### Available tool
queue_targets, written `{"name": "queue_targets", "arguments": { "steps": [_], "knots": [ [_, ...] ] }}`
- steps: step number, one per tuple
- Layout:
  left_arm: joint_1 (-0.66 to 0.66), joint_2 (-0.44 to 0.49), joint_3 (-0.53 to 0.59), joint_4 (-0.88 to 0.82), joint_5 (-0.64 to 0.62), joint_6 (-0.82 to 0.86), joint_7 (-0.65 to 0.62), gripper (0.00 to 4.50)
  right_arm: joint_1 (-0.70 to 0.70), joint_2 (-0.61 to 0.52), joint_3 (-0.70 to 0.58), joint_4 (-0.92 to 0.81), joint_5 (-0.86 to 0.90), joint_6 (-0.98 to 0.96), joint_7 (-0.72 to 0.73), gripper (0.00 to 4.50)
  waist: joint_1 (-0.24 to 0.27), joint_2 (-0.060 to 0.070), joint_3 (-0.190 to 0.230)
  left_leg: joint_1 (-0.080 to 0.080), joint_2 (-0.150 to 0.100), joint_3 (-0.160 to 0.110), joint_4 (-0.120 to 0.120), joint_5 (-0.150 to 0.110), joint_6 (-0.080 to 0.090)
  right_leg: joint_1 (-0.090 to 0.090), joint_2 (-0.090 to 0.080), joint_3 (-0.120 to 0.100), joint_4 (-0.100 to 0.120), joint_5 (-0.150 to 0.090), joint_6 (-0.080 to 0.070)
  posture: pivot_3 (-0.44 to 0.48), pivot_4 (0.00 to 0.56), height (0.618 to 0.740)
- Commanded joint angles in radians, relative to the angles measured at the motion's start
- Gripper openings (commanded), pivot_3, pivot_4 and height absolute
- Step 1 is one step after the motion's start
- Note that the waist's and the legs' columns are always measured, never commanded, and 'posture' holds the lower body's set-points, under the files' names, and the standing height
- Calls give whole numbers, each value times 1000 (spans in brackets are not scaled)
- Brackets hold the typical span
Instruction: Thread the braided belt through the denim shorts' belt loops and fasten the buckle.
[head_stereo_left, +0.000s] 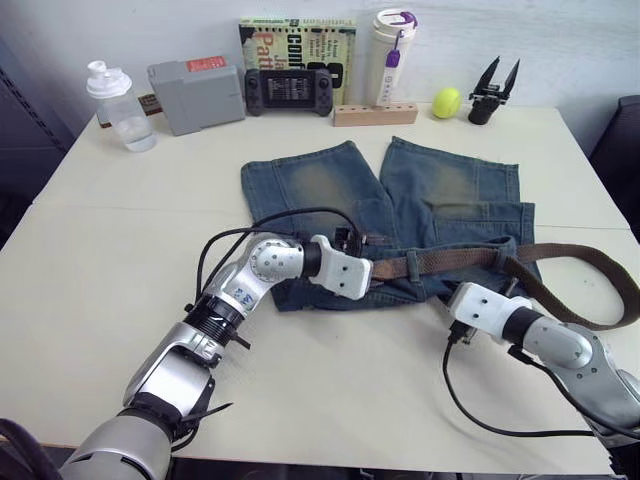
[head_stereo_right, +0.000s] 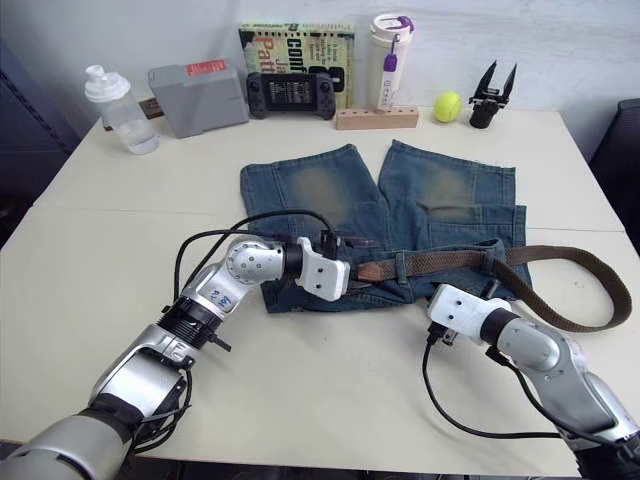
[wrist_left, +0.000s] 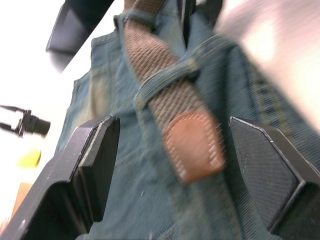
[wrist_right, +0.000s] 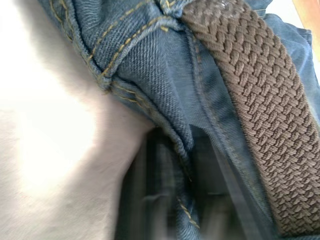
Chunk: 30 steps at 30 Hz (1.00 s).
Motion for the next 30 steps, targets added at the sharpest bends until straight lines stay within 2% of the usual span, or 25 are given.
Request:
{"name": "queue_targets", "arguments": {
  "steps": [1, 7, 12, 15, 20, 22, 23, 30],
  "knots": [
    [4, 34, 6, -33, 17, -58, 5, 3833, 2, 22, -52, -24, -6, 24, -1, 19, 0, 0, 0, 0, 0, 0, 0, 0, 0, 0, 0, 0, 0, 0, 0, 0, 150, 694],
    [-16, 20, -16, 36, 202, -138, 217, 3833, -4, 50, -53, -35, -16, 54, 10, 19, 3, 0, 0, 0, 0, -1, 1, 0, 0, 1, 0, -1, 1, 0, 0, 0, 150, 694],
    [-24, 12, -40, 80, 284, -154, 287, 3833, -15, 52, -63, -39, -17, 64, 21, 19, 1, 0, 0, 0, -1, -1, 2, 0, 1, 1, 0, 0, 1, 0, 0, 0, 150, 694],
    [-31, 12, -29, 97, 297, -156, 332, 3100, -20, 60, -68, -42, -16, 71, 21, 0, 1, 0, 0, 0, 0, -1, 1, 0, 1, 0, 0, 0, 1, 0, 0, 0, 150, 694],
    [-57, 20, -15, 103, 326, -177, 420, 870, -17, 73, -62, -40, -25, 81, 27, 0, 0, 0, 0, 0, 0, -1, 2, 0, 1, 0, -1, 0, 2, 0, 0, 0, 150, 694],
    [-64, 32, -10, 92, 324, -184, 430, 222, -15, 73, -60, -35, -29, 87, 29, 0, 0, 0, 0, 0, 0, -1, 2, 0, 1, 0, -1, 0, 2, 0, 0, 0, 150, 694],
    [-67, 42, -2, 79, 313, -189, 430, 34, -15, 73, -58, -32, -37, 98, 27, 0, 0, 0, 0, 0, 0, -1, 2, 0, 1, 0, -1, 0, 2, 0, 0, 0, 150, 694],
    [-52, 162, 43, 26, 282, -203, 402, 34, -26, 92, -60, -21, -46, 221, 18, 0, -1, 0, 0, 0, 0, -1, 2, 0, 1, 0, 0, 0, 3, 0, 0, 0, 150, 694]
  ]
}}
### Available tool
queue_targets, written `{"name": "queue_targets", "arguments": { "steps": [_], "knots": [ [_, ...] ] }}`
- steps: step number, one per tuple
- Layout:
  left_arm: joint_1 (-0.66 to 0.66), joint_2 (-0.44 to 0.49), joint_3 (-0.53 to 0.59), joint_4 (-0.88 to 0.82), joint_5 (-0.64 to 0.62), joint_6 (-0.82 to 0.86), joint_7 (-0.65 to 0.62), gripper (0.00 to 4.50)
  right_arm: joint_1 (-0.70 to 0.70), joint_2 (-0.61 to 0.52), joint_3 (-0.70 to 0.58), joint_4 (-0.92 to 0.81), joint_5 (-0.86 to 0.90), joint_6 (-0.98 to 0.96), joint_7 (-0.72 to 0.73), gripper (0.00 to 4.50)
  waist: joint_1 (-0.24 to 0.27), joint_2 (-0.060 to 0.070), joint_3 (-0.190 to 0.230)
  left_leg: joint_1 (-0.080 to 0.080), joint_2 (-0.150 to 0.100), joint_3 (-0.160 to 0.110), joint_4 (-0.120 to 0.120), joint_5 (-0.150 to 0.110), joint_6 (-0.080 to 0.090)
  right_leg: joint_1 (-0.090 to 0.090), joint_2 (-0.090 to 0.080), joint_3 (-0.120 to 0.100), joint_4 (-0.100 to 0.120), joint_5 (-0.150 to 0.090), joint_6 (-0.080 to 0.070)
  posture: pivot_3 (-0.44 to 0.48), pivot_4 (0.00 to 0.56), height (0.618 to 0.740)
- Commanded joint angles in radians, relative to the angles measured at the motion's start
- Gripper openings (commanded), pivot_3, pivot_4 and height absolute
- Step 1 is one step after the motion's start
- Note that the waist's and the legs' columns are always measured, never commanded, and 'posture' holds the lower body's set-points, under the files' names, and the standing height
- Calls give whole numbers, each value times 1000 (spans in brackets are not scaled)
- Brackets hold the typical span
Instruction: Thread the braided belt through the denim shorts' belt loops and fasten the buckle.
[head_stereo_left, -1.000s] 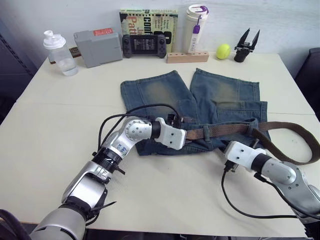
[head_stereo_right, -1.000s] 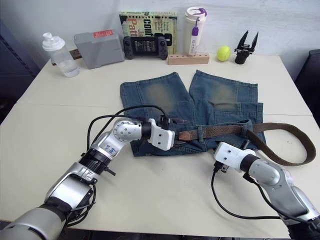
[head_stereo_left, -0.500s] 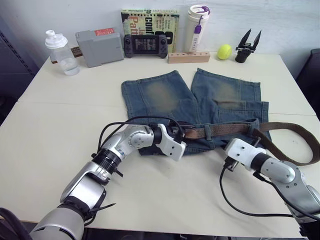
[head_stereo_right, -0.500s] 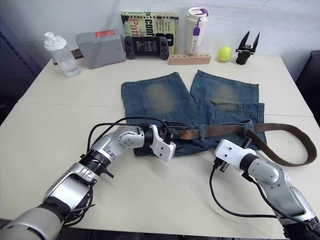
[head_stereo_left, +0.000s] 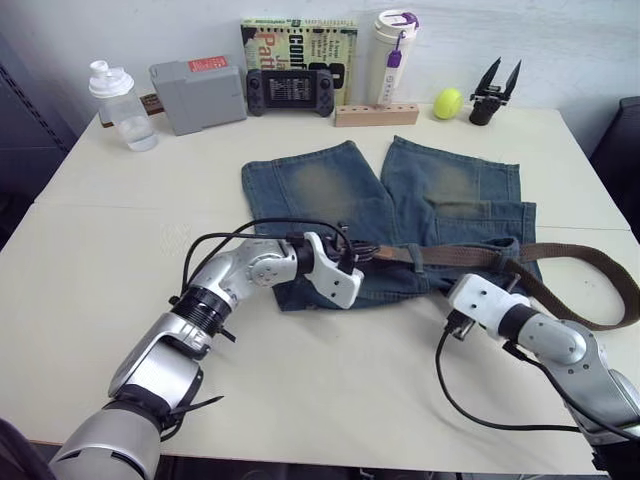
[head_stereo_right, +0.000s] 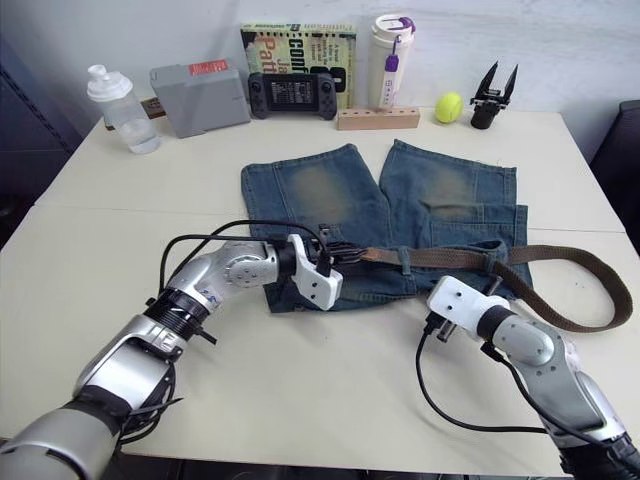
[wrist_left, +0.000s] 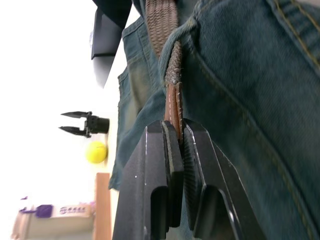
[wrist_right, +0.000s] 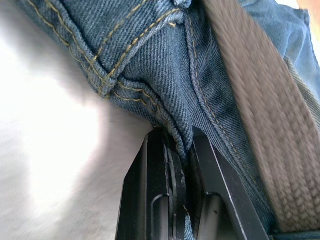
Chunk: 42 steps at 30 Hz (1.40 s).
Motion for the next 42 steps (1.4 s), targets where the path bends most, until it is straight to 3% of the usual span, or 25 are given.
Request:
{"name": "queue_targets", "arguments": {
  "steps": [1, 6, 12, 24, 32, 35, 38, 42],
  "knots": [
    [6, 74, 62, -41, -35, -13, -7, 34, 0, 4, -31, 11, -21, 77, -8, 0, 0, 0, 0, 0, 0, 0, 0, 0, 0, 0, 0, 0, 0, 0, 0, 0, 150, 694],
    [60, 191, 88, -55, -48, -33, -34, 34, -9, 0, -31, 17, -13, 111, 10, 0, 0, 0, 0, 0, 0, 0, 0, 0, 0, 0, 0, 0, 2, 0, 0, 0, 150, 694],
    [148, 255, 109, -98, -83, -14, -80, 34, -29, -8, -21, 32, -9, 112, 42, 0, 0, -1, -1, 0, 0, 0, 0, 0, 0, 0, 0, 0, 3, 0, 0, 0, 150, 694],
    [218, 222, 147, -138, -221, 102, -183, 34, -58, 2, -5, 50, -17, 97, 68, 0, -1, -3, -2, 0, 0, 0, 0, 0, 0, 0, 0, 0, 4, 0, 0, 0, 150, 694],
    [243, 281, 285, -149, -584, 180, -414, 3302, -32, -10, -33, 12, 14, 106, 95, 0, -1, -3, -2, 1, 0, 0, 0, 0, 0, 0, 0, 0, 4, 0, 0, 0, 150, 694],
    [279, 293, 322, -264, -755, 224, -527, 4414, -17, -21, -56, -10, 28, 113, 114, 0, -1, -3, -2, 1, 0, 0, 0, 0, 0, 0, 0, 0, 3, 0, 0, 0, 150, 694],
    [312, 250, 332, -411, -906, 462, -556, 4462, -6, -34, -83, -48, 53, 136, 142, 0, 4, -3, -2, 0, 0, -1, 1, 0, 0, 1, 0, 0, 3, 0, 0, 0, 150, 694],
    [313, 187, 291, -495, -986, 712, -591, 4462, -4, -36, -104, -89, 97, 170, 172, 0, 1, -3, -2, 0, -1, -3, 2, 0, 0, 2, 0, 0, 3, 0, 0, 0, 150, 694]
  ]
}}
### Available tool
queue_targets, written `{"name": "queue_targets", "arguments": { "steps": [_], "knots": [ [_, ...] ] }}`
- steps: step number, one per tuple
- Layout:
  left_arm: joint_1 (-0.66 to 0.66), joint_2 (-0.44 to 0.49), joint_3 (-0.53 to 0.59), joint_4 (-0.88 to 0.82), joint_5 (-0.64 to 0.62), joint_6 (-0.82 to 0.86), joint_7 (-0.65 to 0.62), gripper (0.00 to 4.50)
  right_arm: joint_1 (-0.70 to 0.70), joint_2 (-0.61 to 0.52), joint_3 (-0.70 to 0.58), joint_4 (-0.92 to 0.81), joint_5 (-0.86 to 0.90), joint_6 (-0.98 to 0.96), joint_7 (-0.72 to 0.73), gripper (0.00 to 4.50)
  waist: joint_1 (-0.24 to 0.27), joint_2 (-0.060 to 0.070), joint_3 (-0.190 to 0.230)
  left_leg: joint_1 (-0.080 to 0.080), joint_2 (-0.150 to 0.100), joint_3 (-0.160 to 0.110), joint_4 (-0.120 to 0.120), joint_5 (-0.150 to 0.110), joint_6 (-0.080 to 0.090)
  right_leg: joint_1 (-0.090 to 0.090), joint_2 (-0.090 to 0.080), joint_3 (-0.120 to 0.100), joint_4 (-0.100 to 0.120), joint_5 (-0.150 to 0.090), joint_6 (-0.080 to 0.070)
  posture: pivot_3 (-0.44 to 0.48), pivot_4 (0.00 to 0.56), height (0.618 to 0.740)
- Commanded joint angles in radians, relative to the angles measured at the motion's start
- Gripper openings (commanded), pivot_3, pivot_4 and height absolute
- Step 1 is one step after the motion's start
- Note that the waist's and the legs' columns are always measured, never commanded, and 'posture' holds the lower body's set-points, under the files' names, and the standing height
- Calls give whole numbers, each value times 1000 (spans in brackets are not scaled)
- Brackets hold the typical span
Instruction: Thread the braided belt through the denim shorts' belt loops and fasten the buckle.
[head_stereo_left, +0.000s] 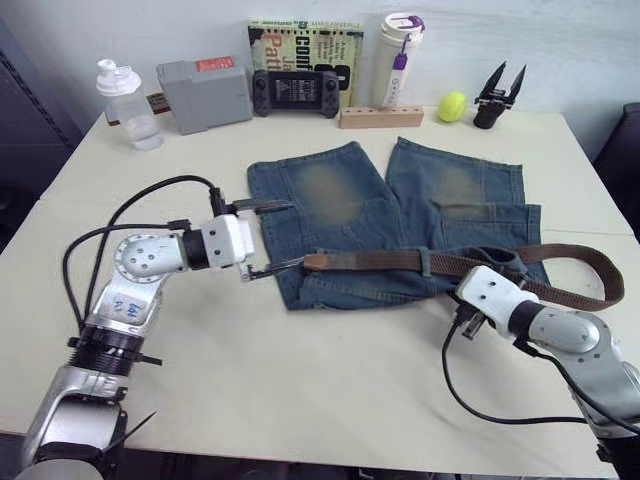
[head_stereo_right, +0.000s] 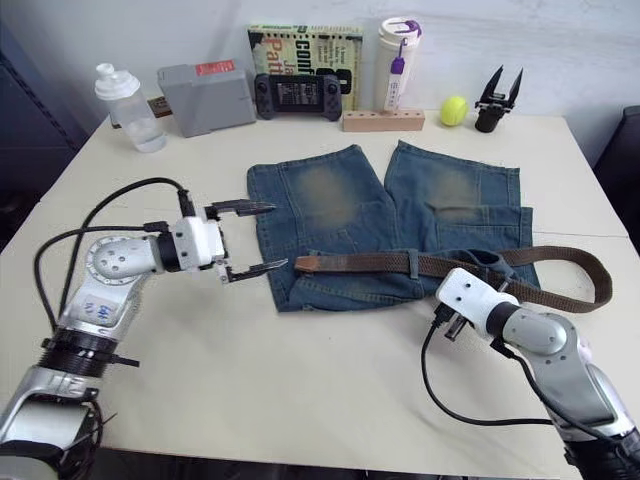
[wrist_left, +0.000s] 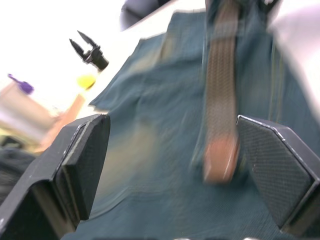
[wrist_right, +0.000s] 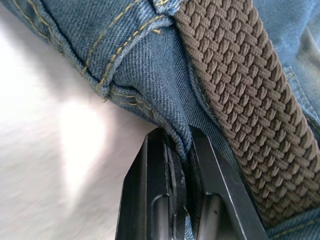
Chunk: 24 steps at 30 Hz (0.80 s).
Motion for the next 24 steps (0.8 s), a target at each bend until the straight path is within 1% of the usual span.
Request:
{"name": "queue_targets", "arguments": {
  "steps": [1, 3, 4, 7, 10, 12, 15, 17, 19, 21, 22, 24],
  "knots": [
    [-3, -46, -37, -92, -92, 221, -50, 4462, 7, -13, -45, -52, 41, 31, 29, 0, -3, 0, 0, 0, 0, 0, -1, 0, 0, 0, 0, 0, 0, 0, 0, 0, 150, 694],
    [-8, -69, -65, -106, -102, 305, -84, 3913, 4, -13, -45, -58, 45, 41, 31, 0, -4, 0, 0, 1, 0, 1, -2, 0, 0, -1, 1, 0, 0, 0, 0, 0, 150, 694],
    [-10, -77, -81, -93, -79, 317, -95, 3659, 4, -13, -45, -59, 44, 44, 31, 0, -4, 0, 0, 1, 0, 1, -2, 0, 0, -1, 2, 0, 0, 0, 0, 0, 150, 694],
    [-11, -90, -116, -37, 0, 315, -108, 2315, 8, -13, -53, -66, 47, 51, 28, 0, -4, 0, 0, 1, 0, 2, -2, 1, -1, -1, 2, 0, 0, 0, 0, 0, 150, 694],
    [4, -102, -138, -16, 2, 381, -149, 991, 17, -14, -75, -81, 55, 64, 24, 0, -2, 0, 0, 1, 0, 2, -2, 1, -1, -1, 2, 0, 0, 0, 0, 0, 150, 694],
    [5, -108, -148, 5, 35, 389, -147, 77, 21, -14, -92, -96, 68, 78, 27, 0, -2, 0, 0, 0, 0, 2, -2, 1, -1, -1, 2, 0, 0, 0, 0, 0, 150, 694],
    [-1, -120, -161, 54, 95, 393, -126, 31, 23, -12, -138, -138, 110, 121, 35, 0, -1, 0, 0, 0, 0, 1, -1, 1, -1, -1, 1, 0, -1, 0, 0, 0, 150, 694],
    [0, -130, -147, 54, 92, 465, -107, 31, 15, -4, -210, -184, 206, 202, 65, 0, -1, 0, 0, 0, 0, 1, -2, 1, -1, -1, 1, 0, -3, 0, 0, 0, 150, 694],
    [8, -115, -158, 59, 128, 491, -102, 31, 5, -6, -293, -219, 312, 289, 98, 0, -1, 0, 0, 0, 0, 1, -2, 0, -1, -1, 0, 0, -3, 0, 0, 0, 150, 694],
    [16, -100, -169, 77, 166, 499, -92, 0, 0, -23, -363, -232, 401, 368, 128, 849, -1, 0, 0, 0, 0, 0, -2, 0, -1, -1, 0, 0, -3, 0, 0, 0, 150, 694],
    [20, -96, -172, 82, 178, 503, -89, 0, 2, -37, -393, -237, 442, 405, 149, 1080, -1, 0, 0, 1, 0, 0, -2, 0, -1, 0, 0, 0, -4, 0, 0, 0, 150, 694],
    [30, -91, -171, 83, 190, 499, -85, 0, 4, -61, -464, -252, 547, 497, 191, 1845, -2, 0, 0, 2, 0, 0, -2, 0, 0, 1, 0, 0, -5, 0, 0, 0, 150, 694]
  ]
}}
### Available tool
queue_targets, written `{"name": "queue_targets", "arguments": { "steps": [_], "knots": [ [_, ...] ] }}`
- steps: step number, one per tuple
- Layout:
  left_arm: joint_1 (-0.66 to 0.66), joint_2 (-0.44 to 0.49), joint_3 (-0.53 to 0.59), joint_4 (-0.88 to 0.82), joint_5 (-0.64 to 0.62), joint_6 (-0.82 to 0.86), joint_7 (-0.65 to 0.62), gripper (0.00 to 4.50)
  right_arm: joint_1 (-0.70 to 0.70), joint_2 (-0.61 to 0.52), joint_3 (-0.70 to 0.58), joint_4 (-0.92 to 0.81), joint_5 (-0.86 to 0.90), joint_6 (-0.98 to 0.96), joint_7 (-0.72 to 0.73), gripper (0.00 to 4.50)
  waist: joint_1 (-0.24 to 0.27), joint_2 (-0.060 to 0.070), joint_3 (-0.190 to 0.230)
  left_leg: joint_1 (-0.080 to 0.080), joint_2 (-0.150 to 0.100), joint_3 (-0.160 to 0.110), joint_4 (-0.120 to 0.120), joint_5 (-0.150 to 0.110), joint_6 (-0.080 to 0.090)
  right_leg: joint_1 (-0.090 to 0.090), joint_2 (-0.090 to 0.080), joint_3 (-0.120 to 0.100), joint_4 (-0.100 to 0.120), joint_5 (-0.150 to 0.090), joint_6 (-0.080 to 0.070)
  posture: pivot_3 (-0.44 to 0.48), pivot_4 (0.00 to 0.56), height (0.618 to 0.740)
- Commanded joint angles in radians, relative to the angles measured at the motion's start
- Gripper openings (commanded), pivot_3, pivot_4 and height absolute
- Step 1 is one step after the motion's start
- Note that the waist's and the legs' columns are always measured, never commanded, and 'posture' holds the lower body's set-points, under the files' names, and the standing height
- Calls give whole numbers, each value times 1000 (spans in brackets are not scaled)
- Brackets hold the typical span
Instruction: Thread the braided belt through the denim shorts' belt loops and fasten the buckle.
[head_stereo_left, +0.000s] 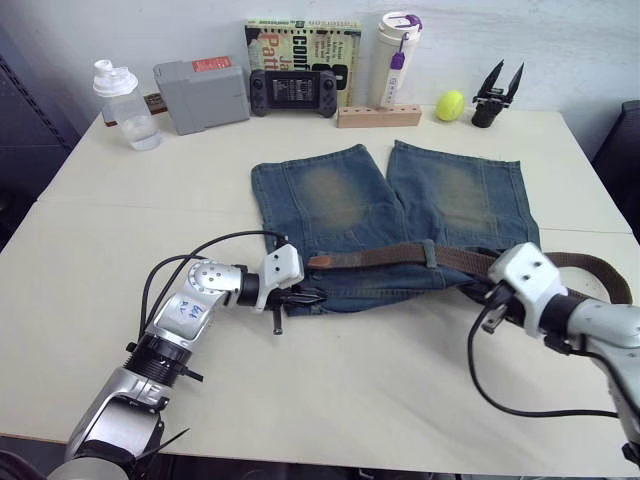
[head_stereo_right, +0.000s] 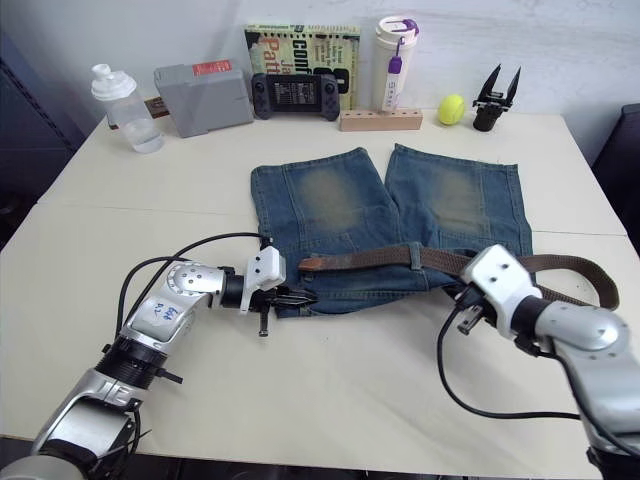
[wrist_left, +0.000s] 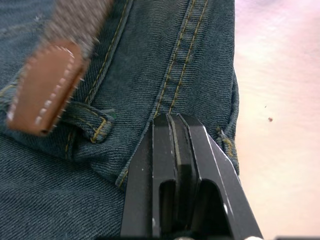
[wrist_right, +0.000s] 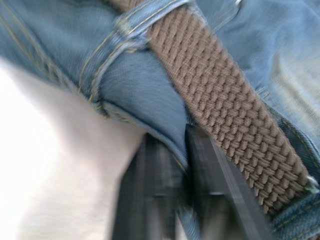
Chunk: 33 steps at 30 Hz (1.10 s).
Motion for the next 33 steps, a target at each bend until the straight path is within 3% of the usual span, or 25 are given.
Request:
{"name": "queue_targets", "arguments": {
  "steps": [1, 6, 11, 14, 19, 21, 22, 23, 26, 33],
  "knots": [
    [30, 29, -5, 19, 69, 24, 24, 0, -8, -61, -171, -57, 219, 186, 79, 2219, -1, 0, 0, 1, 0, 0, 0, 0, 0, 1, 0, 0, 0, 0, 0, 0, 150, 694],
    [48, 19, 13, -16, 58, 46, 31, 0, -28, -128, -225, -35, 323, 296, 68, 4457, -3, 2, -1, 2, 1, -1, -2, -1, 0, 1, -1, 0, -1, 0, 0, 0, 150, 694],
    [69, 39, 20, -46, 56, 47, 12, 0, -23, -155, -109, 55, 152, 152, -16, 4457, -2, 2, -1, 2, 1, 0, -2, -1, 0, 1, -1, 0, -1, 0, 0, 0, 150, 694],
    [72, 43, 24, -53, 57, 46, 14, 0, -50, -95, -85, 88, 187, 182, -52, 4457, -3, 2, -1, 2, 1, 0, -2, -1, 0, 1, -1, 0, -1, 0, 0, 0, 150, 694],
    [81, 49, 34, -72, 57, 59, 26, 0, -58, -76, -95, 146, 203, 197, -54, 2950, -5, 1, -2, 2, 1, 1, -4, 0, -1, 0, -1, 0, -1, 0, 0, 0, 150, 694],
    [86, 51, 36, -79, 57, 62, 28, 0, -74, -74, -96, 171, 209, 208, -59, 2000, -4, 2, -2, 2, 1, 2, -3, 0, -1, -1, 0, 1, 0, 0, 0, 0, 150, 694],
    [89, 52, 36, -79, 60, 60, 30, 0, -85, -73, -84, 196, 199, 203, -69, 1775, -4, 2, -2, 2, 1, 1, -3, 0, -1, -1, 0, 1, 0, 0, 0, 0, 150, 694],
    [90, 51, 35, -77, 63, 57, 32, 0, -94, -75, -70, 223, 184, 186, -77, 1211, -4, 2, -2, 2, 1, 2, -3, 0, -1, -1, 0, 1, 0, 0, 0, 0, 150, 694],
    [93, 45, 27, -72, 70, 52, 35, 0, -171, -56, 5, 374, 121, 113, -97, 178, -6, 2, -2, 2, 1, 1, -3, 0, -1, -1, 0, 1, 0, 0, 0, 0, 150, 694],
    [95, 41, 28, -97, 73, 73, 47, 0, -374, -16, 161, 759, -49, -45, -166, 71, -10, 3, -3, 2, 1, 3, -4, 0, -1, -2, 0, 1, 0, 0, -1, 0, 150, 694]
  ]
}}
